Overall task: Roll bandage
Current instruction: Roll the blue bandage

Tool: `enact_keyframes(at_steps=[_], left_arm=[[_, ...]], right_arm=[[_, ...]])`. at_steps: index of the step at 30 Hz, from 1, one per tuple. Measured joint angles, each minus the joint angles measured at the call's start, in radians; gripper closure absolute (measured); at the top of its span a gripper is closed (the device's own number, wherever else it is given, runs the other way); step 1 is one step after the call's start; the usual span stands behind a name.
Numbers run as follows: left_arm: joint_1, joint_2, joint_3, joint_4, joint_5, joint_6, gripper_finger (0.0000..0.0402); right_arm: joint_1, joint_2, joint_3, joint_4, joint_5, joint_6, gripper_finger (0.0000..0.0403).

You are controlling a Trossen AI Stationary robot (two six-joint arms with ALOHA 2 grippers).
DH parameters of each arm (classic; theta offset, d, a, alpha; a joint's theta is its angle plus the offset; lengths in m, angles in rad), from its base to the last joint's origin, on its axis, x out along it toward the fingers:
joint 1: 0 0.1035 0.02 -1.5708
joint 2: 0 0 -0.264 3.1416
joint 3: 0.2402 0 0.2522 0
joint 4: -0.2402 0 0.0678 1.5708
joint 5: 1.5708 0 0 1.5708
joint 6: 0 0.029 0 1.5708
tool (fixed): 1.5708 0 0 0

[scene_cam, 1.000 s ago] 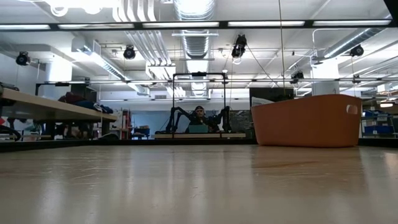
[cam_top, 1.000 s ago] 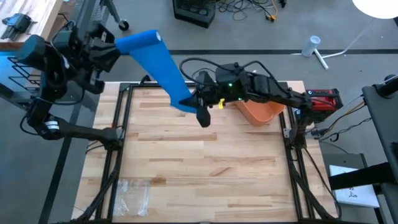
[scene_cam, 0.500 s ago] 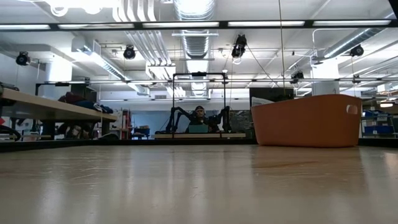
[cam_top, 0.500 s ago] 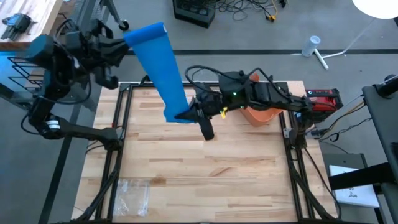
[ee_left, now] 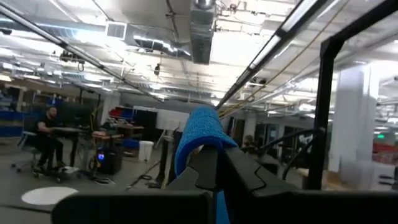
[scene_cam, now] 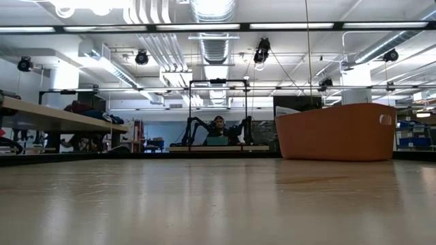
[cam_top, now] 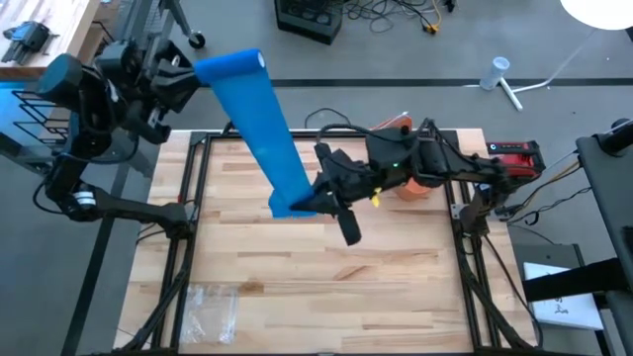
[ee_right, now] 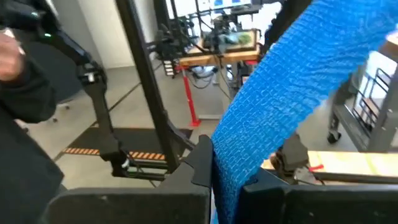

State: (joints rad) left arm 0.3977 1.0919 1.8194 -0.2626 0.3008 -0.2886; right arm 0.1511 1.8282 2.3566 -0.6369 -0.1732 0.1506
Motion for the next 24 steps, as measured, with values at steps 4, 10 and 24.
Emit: enact_keyframes(at_steps=[4,10,24], left_arm=[[0.0,-0.009,0.0,-0.004,-0.024,-0.062,0.0401],[0.0,-0.03,0.0,-0.139,-0.228,0.065,0.0401],[0.0,-0.027,0.0,-0.329,-0.273,0.265,0.0401]], right_arm=[[0.004,0.005,0.0,0.002,-0.045,-0.028,0.0403],[0.014,0.005,0.0,0.098,-0.07,0.002,0.0403],[0.017,-0.007,0.0,0.353,-0.096,0.055,0.0403]])
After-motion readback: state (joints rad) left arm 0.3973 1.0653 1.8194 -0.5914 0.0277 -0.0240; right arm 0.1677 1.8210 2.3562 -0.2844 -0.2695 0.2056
